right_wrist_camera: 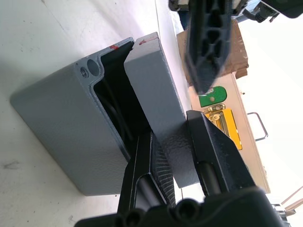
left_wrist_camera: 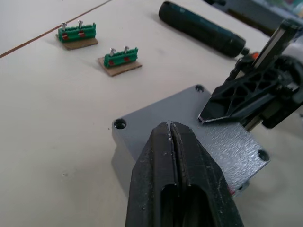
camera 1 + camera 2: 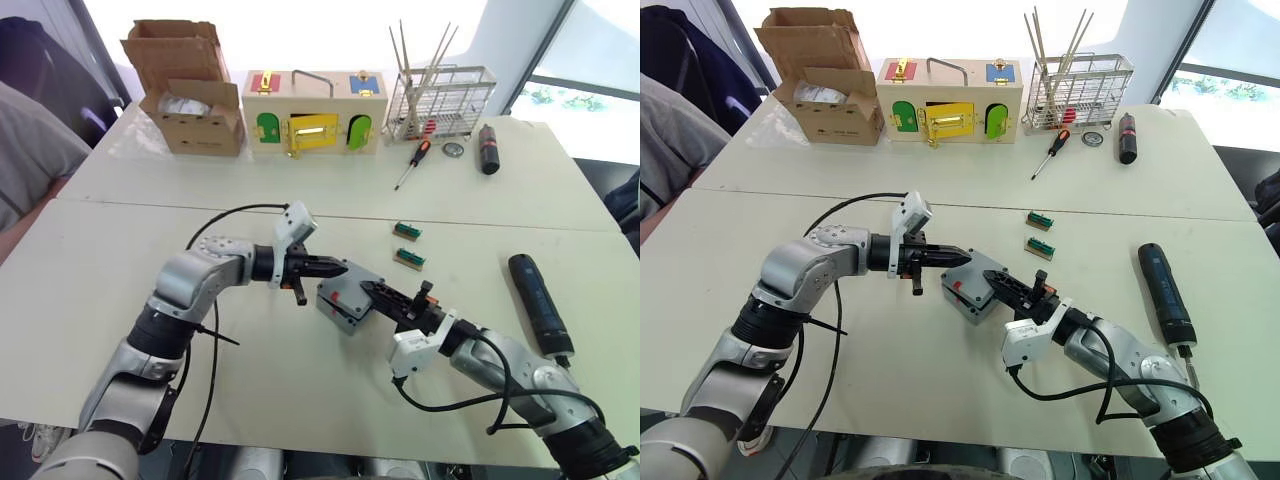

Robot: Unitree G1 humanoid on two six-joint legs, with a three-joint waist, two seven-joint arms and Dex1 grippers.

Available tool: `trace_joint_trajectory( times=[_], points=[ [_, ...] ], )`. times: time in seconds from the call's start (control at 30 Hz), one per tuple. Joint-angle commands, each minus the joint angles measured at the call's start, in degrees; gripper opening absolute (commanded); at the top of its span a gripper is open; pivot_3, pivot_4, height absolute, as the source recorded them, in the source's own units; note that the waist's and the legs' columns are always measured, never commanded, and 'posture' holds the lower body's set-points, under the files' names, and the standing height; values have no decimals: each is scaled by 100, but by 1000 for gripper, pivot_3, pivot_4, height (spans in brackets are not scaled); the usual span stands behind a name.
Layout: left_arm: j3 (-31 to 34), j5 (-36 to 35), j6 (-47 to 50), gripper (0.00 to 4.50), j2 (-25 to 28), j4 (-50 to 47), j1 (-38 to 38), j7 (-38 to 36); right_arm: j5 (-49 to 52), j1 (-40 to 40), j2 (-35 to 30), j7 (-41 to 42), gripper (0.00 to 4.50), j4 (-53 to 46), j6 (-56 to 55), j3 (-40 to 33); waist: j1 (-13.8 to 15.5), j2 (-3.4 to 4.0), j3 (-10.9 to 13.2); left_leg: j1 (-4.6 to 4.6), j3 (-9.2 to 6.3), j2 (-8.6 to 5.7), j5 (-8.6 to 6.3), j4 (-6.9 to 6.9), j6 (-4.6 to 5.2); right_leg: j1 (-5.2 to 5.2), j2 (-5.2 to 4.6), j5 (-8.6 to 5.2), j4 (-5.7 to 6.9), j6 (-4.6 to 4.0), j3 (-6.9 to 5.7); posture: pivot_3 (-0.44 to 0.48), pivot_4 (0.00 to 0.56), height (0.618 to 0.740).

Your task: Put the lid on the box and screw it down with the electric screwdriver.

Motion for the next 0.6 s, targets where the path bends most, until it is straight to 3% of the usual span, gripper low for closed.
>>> trace_joint_trajectory(
  times=[0.03, 0.17, 0.4, 0.47, 0.6],
  points=[
    [-211, 330, -400, 20, -45, 115, -4, -100, -50, 67, -17, -31, 213, -107, -7, 61, 2, 0, 0, 0, 0, 0, 0, 0, 0, -1, 0, 0, 0, 0, 0, 0, 150, 740],
    [-400, 603, -615, 20, -72, 241, 30, -200, -67, 80, -20, -78, 213, -105, 6, 57, 2, 2, -1, 1, 0, 0, 0, 0, 0, 2, 1, 0, 0, 0, 0, 0, 150, 740],
    [-788, 1125, -975, 0, -178, 480, 246, -200, -1, 100, -150, -167, 3446, -280, 27, -148, 4, 7, -20, 27, -2, 0, -1, -2, 1, 34, 1, 0, -6, 0, 0, 0, 150, 740],
    [-821, 1232, -1032, 0, -213, 527, 286, -176, 75, 117, -235, -128, 4122, -344, -2, -207, 14, 7, -20, 60, -4, 0, -5, -5, 9, 73, 1, -2, -17, 1, 0, 0, 150, 740],
    [-882, 1357, -1130, 0, -246, 511, 395, -212, 179, 164, -387, -119, 4122, -400, -64, -309, 22, 11, -24, 134, -8, -10, -16, -32, 28, 182, -2, -18, -105, 24, 2, 0, 150, 740]
  ],
)
